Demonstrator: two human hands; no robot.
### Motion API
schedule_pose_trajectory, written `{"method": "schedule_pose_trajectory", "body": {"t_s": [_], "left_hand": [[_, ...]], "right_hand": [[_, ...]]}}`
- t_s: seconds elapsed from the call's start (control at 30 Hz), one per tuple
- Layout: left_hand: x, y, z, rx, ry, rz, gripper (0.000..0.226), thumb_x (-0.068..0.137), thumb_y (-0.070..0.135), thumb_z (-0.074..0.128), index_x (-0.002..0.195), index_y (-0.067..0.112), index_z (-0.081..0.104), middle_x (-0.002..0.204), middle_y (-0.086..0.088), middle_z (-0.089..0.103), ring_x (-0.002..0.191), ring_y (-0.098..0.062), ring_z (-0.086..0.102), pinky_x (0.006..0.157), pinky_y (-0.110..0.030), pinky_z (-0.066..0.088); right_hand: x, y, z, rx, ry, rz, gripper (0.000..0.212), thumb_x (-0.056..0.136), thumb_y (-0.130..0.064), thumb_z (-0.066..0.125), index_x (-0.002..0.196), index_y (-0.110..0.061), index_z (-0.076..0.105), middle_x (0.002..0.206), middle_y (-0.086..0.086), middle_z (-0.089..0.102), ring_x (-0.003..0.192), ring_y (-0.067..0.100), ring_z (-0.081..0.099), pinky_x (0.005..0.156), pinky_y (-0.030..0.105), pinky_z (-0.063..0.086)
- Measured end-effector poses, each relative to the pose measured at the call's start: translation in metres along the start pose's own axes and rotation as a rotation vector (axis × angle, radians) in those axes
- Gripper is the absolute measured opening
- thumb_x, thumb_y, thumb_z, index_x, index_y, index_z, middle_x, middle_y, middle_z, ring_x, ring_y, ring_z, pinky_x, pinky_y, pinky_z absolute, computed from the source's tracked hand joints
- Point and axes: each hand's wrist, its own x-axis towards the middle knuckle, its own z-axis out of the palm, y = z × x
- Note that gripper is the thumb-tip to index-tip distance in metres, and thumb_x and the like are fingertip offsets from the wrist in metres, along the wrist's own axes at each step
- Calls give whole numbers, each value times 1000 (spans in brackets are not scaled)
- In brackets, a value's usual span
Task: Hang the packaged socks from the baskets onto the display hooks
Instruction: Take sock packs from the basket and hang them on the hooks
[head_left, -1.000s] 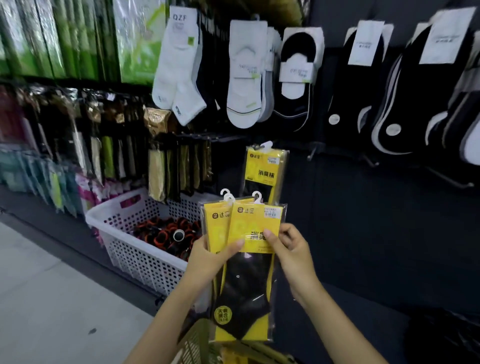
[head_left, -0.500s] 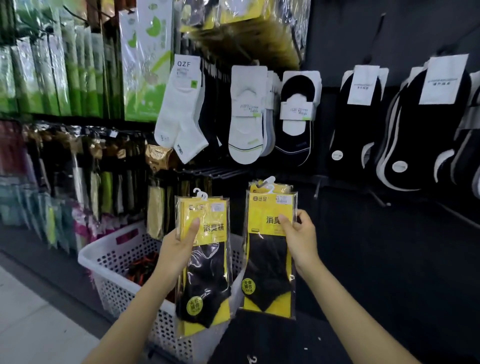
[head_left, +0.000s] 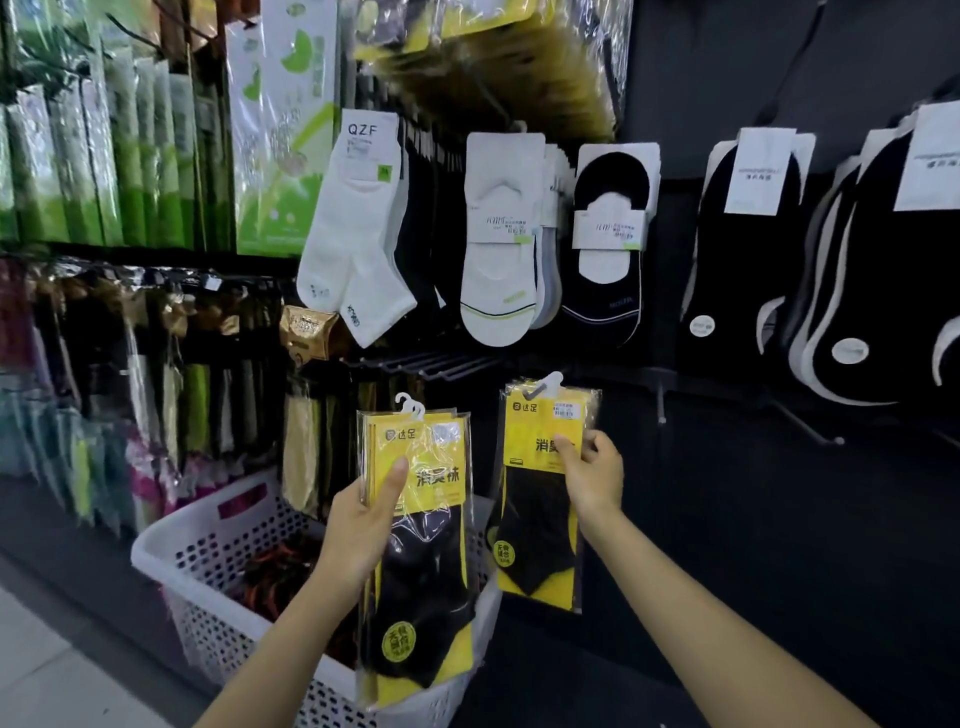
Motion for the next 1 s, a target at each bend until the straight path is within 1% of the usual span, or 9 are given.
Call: {"method": "schedule_pose_trajectory", "body": {"t_s": [0.17, 0.23, 0.4, 0.53, 0.57, 0.6, 0.67, 0.8, 1.0], "left_hand": [[6, -10, 13, -91, -70, -44, 47, 76, 63, 52, 76, 17, 43, 64, 4, 38, 57, -9, 35, 56, -20, 32], [6, -11, 18, -110, -75, -46, 50, 74, 65, 52, 67, 17, 39, 56, 7, 37, 54, -8, 36, 55, -19, 32], [1, -11, 27, -141, -101, -80, 55, 75, 65, 52, 72, 11, 46, 64, -2, 45, 65, -16, 44, 65, -21, 38], [-9, -6, 35, -185, -99, -45, 49, 82, 53, 53, 69, 6, 55, 39, 16, 44, 41, 3, 44, 54, -3, 43], [-11, -3, 36, -213, -118, -44, 56, 82, 53, 53, 88, -3, 53, 46, 18, 54, 47, 6, 52, 57, -2, 43], [-14, -1, 37, -229, -140, -41, 45, 81, 53, 54, 85, 11, 67, 59, 18, 64, 58, 6, 60, 63, -4, 45], [-19, 6, 39, -247, -165, -41, 33, 79, 53, 56, 85, 22, 64, 84, 13, 72, 78, -3, 67, 70, -9, 47], [-29, 21, 42, -309, -105, -22, 27, 70, 46, 68, 90, 27, 70, 83, 17, 74, 77, 3, 68, 58, -6, 48], [-35, 33, 36, -272, -107, -11, 36, 64, 55, 69, 88, 28, 70, 82, 14, 74, 76, -1, 69, 58, -9, 49]], "right_hand": [[18, 14, 1, -203, 114, -25, 32, 85, -44, 66, 96, -16, 57, 92, -2, 62, 82, 12, 58, 65, 24, 47], [21, 16, -1, -211, 147, -1, 35, 84, -45, 67, 96, -14, 56, 89, -2, 61, 78, 12, 58, 57, 20, 41], [4, 19, -9, -170, 219, -32, 33, 87, -30, 68, 104, -11, 49, 107, 4, 49, 80, 12, 51, 63, 20, 40], [-37, 7, -12, -5, -51, -19, 15, 90, -30, 62, 97, -18, 59, 100, 0, 62, 88, 13, 60, 71, 20, 48], [-49, 2, -13, 11, -149, -12, 11, 90, -32, 61, 94, -22, 62, 96, -2, 64, 90, 14, 62, 76, 24, 51], [-60, -5, -14, 24, -224, -12, 9, 89, -33, 62, 93, -25, 64, 94, -2, 66, 90, 14, 63, 80, 27, 53], [-80, -17, -15, 46, -321, -28, 11, 87, -32, 64, 96, -25, 65, 94, -2, 69, 89, 13, 65, 81, 25, 54], [-99, -34, -19, 112, -375, -31, 21, 84, -22, 70, 102, -16, 64, 97, -1, 71, 91, 12, 68, 77, 18, 54], [-104, -41, -29, 211, -381, 50, 21, 87, -18, 66, 106, -10, 62, 96, 3, 74, 91, 17, 71, 86, 36, 57]]}}
